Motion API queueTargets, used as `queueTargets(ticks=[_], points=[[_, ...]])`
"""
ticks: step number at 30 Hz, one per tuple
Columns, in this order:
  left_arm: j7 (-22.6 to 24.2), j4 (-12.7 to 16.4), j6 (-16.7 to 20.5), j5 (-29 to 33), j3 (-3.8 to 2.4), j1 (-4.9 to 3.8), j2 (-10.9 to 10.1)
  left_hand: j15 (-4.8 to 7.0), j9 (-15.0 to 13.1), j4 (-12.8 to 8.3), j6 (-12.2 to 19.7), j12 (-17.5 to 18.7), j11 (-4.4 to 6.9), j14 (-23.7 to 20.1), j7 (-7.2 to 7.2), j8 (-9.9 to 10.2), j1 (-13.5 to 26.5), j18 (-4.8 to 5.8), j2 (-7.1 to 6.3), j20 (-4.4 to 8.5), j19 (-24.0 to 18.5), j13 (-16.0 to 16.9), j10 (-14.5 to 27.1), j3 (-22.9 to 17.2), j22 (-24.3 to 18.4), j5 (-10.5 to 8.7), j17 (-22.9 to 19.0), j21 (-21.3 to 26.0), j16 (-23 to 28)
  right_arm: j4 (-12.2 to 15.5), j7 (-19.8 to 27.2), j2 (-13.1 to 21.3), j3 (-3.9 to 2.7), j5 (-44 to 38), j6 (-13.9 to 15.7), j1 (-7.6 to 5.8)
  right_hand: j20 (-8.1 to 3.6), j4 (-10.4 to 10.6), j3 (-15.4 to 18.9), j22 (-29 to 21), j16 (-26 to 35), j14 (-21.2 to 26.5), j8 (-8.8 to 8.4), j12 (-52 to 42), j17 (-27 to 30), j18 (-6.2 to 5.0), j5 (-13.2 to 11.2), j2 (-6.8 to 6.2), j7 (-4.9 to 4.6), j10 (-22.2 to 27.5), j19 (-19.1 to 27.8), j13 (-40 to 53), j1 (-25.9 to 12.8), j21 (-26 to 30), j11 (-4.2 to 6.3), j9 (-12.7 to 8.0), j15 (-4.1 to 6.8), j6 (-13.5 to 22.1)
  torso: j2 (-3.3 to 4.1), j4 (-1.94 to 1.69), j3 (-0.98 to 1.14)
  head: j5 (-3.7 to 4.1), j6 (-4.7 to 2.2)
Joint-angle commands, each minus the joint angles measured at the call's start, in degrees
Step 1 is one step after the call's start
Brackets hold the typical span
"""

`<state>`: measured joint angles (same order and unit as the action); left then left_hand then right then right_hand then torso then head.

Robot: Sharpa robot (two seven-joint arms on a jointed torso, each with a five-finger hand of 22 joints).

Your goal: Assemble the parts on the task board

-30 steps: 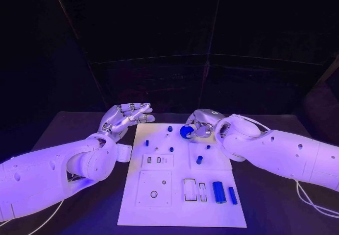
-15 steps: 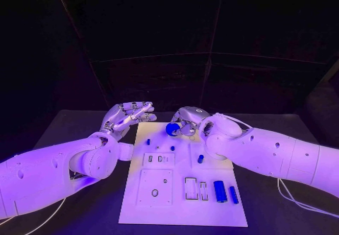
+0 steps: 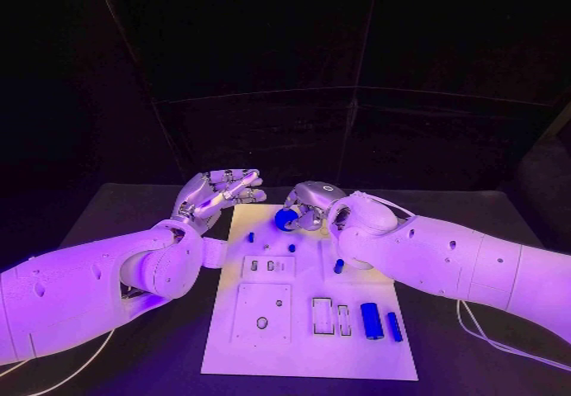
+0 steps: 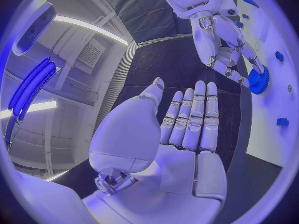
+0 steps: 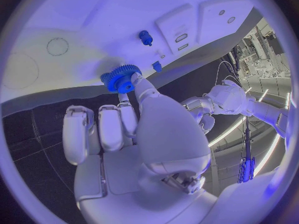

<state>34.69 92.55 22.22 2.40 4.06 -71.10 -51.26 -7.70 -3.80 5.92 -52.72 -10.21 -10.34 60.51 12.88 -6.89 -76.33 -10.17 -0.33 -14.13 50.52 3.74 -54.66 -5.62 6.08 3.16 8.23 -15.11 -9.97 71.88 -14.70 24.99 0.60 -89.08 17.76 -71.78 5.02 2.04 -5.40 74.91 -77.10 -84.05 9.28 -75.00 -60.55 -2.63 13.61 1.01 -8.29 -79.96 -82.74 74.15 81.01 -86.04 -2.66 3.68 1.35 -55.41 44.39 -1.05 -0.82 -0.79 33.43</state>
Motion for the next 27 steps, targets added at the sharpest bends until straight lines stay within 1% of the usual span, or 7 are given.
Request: queueTargets(ticks=[1, 5, 11, 16, 20, 23, 27], points=[[0.21, -0.10, -0.69, -0.25, -0.05, -0.10, 0.06, -0.27, 0.09, -0.28, -0.24, 0.35, -0.12, -0.19, 0.27, 0.30, 0.19, -0.32, 0.53, -0.21, 0.34, -0.08, 0.12, -0.01, -0.09, 0.01, 0.10, 0.33, 0.18, -0.25, -0.38, -0.43, -0.02, -0.53, -2.31, -0.01, 0.08, 0.06, -0.63, 5.91, -0.26, -1.35, -0.26, 0.20, 0.21, 0.56, -0.72, -0.28, 0.27, -0.17, -0.48, -0.14, -0.75, -0.31, -0.23, 0.12, 0.01, -1.20, 0.00, 0.05, 0.01, -0.06, 0.14], [0.14, -0.25, -0.75, -0.25, -0.05, -0.10, 0.03, -0.27, 0.09, -0.28, -0.24, 0.35, -0.12, -0.19, 0.27, 0.30, 0.19, -0.32, 0.53, -0.21, 0.34, -0.08, 0.12, -0.01, -0.09, 0.01, 0.10, 0.33, 0.18, -0.65, -0.94, -0.81, -0.01, -0.53, -2.99, 0.05, 0.17, 0.16, -0.85, 5.83, -0.10, -1.27, -0.60, 0.53, 0.58, 0.53, -1.18, -0.63, 0.10, 0.10, -0.40, -0.41, -1.14, -0.27, -0.37, 0.08, -0.10, -0.79, -0.03, 0.04, 0.02, -0.05, 0.28], [0.10, -0.34, -0.79, -0.25, -0.05, -0.11, 0.01, -0.27, 0.09, -0.30, -0.25, 0.37, -0.11, -0.17, 0.26, 0.33, 0.22, -0.33, 0.55, -0.21, 0.35, -0.08, 0.12, 0.01, -0.11, 0.01, 0.11, 0.35, 0.22, -1.16, -1.48, -1.07, 0.00, -0.54, -2.44, 0.08, 0.36, 0.25, -1.11, 5.74, 0.09, -1.16, -1.30, 1.08, 1.00, 0.52, -1.78, -1.34, -0.27, 0.60, -0.30, -0.85, -1.69, -0.21, -0.69, 0.02, -0.35, 0.26, 0.00, 0.01, 0.02, -0.07, 0.37], [0.07, -0.37, -0.81, -0.25, -0.05, -0.11, 0.00, -0.27, 0.09, -0.30, -0.25, 0.37, -0.11, -0.17, 0.26, 0.33, 0.22, -0.33, 0.55, -0.21, 0.35, -0.08, 0.12, 0.01, -0.11, 0.01, 0.11, 0.35, 0.22, -1.43, -1.74, -1.25, 0.00, -0.55, -2.53, 0.08, 0.83, 0.59, -1.11, 5.57, 0.29, -1.04, -2.52, 1.65, 1.53, 0.47, -4.24, -2.43, -0.82, 1.19, -0.11, -1.30, -2.77, -0.10, -1.24, 0.02, -0.83, 2.59, -0.03, 0.01, -0.01, -0.08, 0.45], [0.03, -0.37, -0.83, -0.25, -0.05, -0.12, -0.01, -0.27, 0.09, -0.30, -0.25, 0.37, -0.11, -0.17, 0.26, 0.33, 0.22, -0.33, 0.55, -0.21, 0.35, -0.08, 0.12, 0.01, -0.11, 0.01, 0.11, 0.35, 0.22, -1.57, -1.81, -1.32, 0.00, -0.55, -2.69, 0.09, 1.17, 0.98, -0.59, 5.45, 0.43, -0.96, -3.64, 2.30, 1.89, 0.44, -4.33, -3.20, -1.29, 1.84, 0.01, -1.92, -3.52, -0.03, -1.70, -0.01, -1.20, 5.04, -0.01, 0.01, 0.01, -0.09, 0.45], [0.00, -0.36, -0.84, -0.25, -0.05, -0.13, -0.02, -0.27, 0.09, -0.31, -0.25, 0.38, -0.11, -0.17, 0.26, 0.33, 0.22, -0.33, 0.55, -0.22, 0.35, -0.08, 0.12, 0.02, -0.12, 0.01, 0.11, 0.35, 0.23, -1.63, -1.65, -1.38, 0.01, -0.55, -3.45, 0.09, 1.65, 2.05, 0.66, 5.32, 0.61, -0.83, -5.07, 2.93, 2.41, 0.41, -4.41, -4.12, -2.08, 2.50, 0.15, -2.60, -4.92, 0.06, -2.40, -0.06, -1.76, 8.22, -0.02, 0.04, -0.01, -0.09, 0.50], [-0.05, -0.36, -0.84, -0.25, -0.05, -0.14, -0.04, -0.28, 0.09, -0.32, -0.25, 0.40, -0.11, -0.16, 0.26, 0.36, 0.24, -0.33, 0.55, -0.22, 0.36, -0.08, 0.13, 0.05, -0.13, 0.01, 0.12, 0.37, 0.25, -1.58, -1.49, -1.41, 0.01, -0.55, -4.52, 0.09, 2.03, 3.53, 2.12, 5.27, 0.69, -0.76, -5.17, 2.93, 2.69, 0.38, -4.33, -4.75, -2.39, 2.68, 0.21, -2.70, -6.31, 0.10, -2.74, 0.09, -2.10, 9.18, 0.00, 0.03, 0.01, -0.13, 0.57]])
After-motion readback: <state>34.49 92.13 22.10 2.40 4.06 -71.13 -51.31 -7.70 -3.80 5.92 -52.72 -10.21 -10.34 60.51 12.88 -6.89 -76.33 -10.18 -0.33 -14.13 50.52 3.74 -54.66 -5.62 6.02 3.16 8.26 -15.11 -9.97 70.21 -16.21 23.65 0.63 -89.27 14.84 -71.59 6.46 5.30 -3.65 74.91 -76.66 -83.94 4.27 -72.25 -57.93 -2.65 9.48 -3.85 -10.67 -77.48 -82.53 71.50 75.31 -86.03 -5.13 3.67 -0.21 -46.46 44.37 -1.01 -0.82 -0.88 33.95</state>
